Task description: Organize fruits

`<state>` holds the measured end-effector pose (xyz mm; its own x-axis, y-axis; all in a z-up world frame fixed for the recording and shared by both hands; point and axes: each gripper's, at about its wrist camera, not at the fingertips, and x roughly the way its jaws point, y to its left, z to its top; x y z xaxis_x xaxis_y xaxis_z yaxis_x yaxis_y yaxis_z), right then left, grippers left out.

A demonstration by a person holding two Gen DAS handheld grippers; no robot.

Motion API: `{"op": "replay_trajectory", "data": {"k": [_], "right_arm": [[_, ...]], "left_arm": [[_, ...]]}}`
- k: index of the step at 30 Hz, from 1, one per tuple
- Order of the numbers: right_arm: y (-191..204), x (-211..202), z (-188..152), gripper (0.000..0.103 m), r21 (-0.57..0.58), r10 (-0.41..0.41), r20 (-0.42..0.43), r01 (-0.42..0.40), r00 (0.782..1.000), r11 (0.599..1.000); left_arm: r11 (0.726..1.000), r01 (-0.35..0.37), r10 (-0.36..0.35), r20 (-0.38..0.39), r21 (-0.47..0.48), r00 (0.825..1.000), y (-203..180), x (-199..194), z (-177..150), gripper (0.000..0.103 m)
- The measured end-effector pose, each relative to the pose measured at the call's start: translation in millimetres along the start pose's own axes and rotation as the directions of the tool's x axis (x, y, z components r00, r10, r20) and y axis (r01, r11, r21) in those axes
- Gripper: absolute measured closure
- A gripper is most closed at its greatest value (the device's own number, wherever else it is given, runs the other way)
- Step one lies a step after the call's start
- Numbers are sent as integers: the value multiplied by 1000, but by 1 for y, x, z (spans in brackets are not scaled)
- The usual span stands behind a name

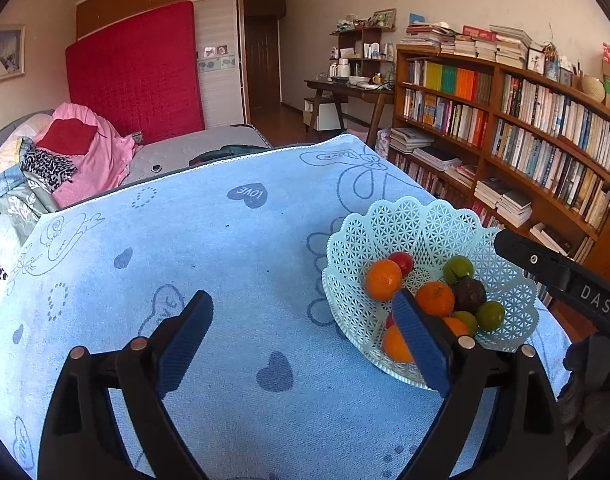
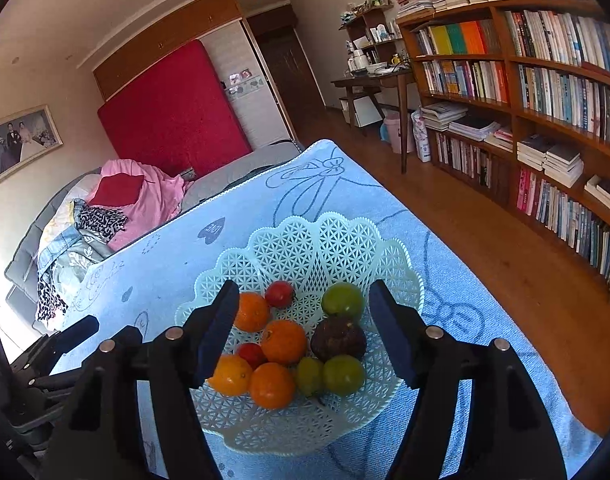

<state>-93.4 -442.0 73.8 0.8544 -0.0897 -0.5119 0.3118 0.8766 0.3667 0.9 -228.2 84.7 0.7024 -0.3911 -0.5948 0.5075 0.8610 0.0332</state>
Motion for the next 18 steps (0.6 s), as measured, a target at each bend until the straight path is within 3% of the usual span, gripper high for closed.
{"op": "replay_trajectory", "data": {"k": [2,7,18], "right_arm": [[-1,-3,1,20,6,1,4,-1,1000,1000],[-2,-10,4,7,10,12,8,-12,1000,1000],[-3,-28,-3,3,-40,-27,-2,27,1000,999]], "left_arm": [[1000,-9,9,1,10,1000,0,-1,-1,12],[999,-30,30,-1,30,1000,-1,-2,-3,8],[995,-94,94,20,33,995,7,-11,-7,8]]}}
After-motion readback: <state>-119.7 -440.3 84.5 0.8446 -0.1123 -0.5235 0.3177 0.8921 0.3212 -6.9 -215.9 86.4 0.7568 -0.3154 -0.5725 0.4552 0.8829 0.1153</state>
